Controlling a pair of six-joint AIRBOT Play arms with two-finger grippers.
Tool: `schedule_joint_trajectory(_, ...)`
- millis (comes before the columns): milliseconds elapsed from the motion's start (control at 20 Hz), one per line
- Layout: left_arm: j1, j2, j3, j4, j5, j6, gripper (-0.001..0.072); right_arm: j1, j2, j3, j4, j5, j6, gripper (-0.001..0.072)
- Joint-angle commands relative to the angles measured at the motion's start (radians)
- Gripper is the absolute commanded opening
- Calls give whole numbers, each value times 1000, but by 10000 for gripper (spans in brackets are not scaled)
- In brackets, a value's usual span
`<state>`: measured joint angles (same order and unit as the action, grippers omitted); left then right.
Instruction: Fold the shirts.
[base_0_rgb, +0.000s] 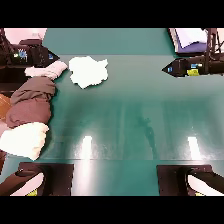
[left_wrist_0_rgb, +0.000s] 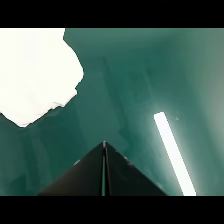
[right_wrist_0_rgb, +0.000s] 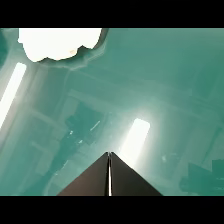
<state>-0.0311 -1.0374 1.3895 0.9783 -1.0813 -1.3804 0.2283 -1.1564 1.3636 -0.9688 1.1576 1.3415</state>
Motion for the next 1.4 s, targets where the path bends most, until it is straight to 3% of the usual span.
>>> schedule_joint_trajectory(0,0,-1,-2,1,-1,0,28,1,-1,-1,0,-2,0,17)
schedule_joint_trajectory(500,0,0,-1,-3,1,-2,28,1,-4,-1,0,-7,0,17)
schedule_joint_trajectory(650,0,-5,-2,-27,91,5,30,1,-4,-1,2,-7,0,17)
schedule_joint_trajectory(700,0,-14,-2,-18,129,23,175,1,-3,-1,1,-7,0,17)
schedule_joint_trajectory(750,0,-32,-2,-15,163,26,503,1,-3,-1,1,-7,0,17)
schedule_joint_trajectory(800,0,-57,-3,-15,179,19,578,1,-3,-1,2,-7,0,17)
schedule_joint_trajectory(1050,0,-323,-3,-39,194,19,558,1,-3,-1,2,-7,0,17)
schedule_joint_trajectory(1350,-81,-651,-2,-82,419,27,558,1,-3,-1,2,-7,0,17)
